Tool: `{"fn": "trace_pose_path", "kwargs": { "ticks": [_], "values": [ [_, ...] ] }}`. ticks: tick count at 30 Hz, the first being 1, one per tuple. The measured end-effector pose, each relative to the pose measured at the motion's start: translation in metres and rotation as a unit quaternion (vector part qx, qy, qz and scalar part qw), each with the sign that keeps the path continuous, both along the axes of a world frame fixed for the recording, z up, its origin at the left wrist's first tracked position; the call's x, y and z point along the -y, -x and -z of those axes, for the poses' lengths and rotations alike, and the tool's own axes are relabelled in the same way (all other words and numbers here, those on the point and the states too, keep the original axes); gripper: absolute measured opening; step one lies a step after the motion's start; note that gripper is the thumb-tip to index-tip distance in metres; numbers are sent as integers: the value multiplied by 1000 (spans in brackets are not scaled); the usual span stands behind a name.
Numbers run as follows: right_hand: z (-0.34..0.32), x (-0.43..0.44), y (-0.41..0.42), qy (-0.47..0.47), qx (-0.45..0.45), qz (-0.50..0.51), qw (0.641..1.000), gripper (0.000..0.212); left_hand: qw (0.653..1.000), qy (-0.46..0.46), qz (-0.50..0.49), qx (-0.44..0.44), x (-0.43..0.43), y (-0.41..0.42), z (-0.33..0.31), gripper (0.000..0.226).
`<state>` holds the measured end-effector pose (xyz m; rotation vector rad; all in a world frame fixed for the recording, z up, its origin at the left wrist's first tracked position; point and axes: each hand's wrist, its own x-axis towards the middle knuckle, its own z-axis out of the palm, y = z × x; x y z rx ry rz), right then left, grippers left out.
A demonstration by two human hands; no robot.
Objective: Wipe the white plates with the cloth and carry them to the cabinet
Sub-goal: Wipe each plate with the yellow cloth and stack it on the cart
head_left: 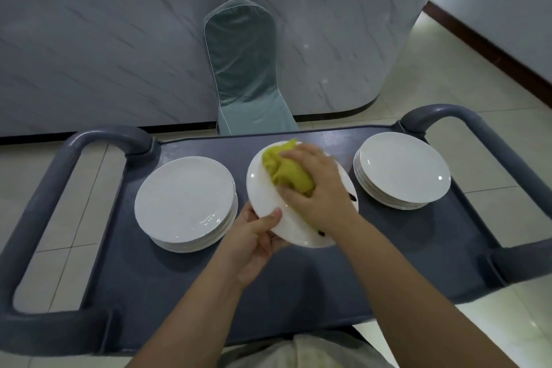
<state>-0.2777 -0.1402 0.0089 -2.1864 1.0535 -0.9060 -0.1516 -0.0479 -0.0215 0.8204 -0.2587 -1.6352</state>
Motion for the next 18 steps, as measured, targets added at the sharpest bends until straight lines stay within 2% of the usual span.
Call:
{"fn": "trace_pose_path", "kwargs": {
  "ticks": [2, 3, 7, 10, 13, 15, 17, 18],
  "values": [
    [11, -15, 12, 2, -29, -61, 998, 51, 1000, -12, -16, -13, 1, -5, 3, 48],
    [17, -18, 27, 9, -33, -61, 998, 52, 999, -16, -24, -25, 1, -6, 5, 48],
    [33, -12, 81, -16, 12, 75, 997, 44, 999, -19, -14, -33, -2, 3, 15, 46],
    [26, 4, 54, -9, 34, 139, 990, 43, 1000, -18, 14, -14, -2, 12, 18, 50],
    [21, -7, 19, 6, 18, 47, 999, 42, 1000, 5, 12, 13, 3, 6, 14, 50],
    [31, -22, 29, 40, 11, -12, 999, 37, 1000, 14, 1, 28, 5, 0, 13, 47],
    [44, -29, 61, 59, 14, -14, 998, 30, 1000, 9, -2, 21, 3, 0, 15, 47],
    [47, -27, 77, 38, 22, 16, 999, 28, 1000, 6, 3, 22, 0, 2, 17, 48]
  ]
}}
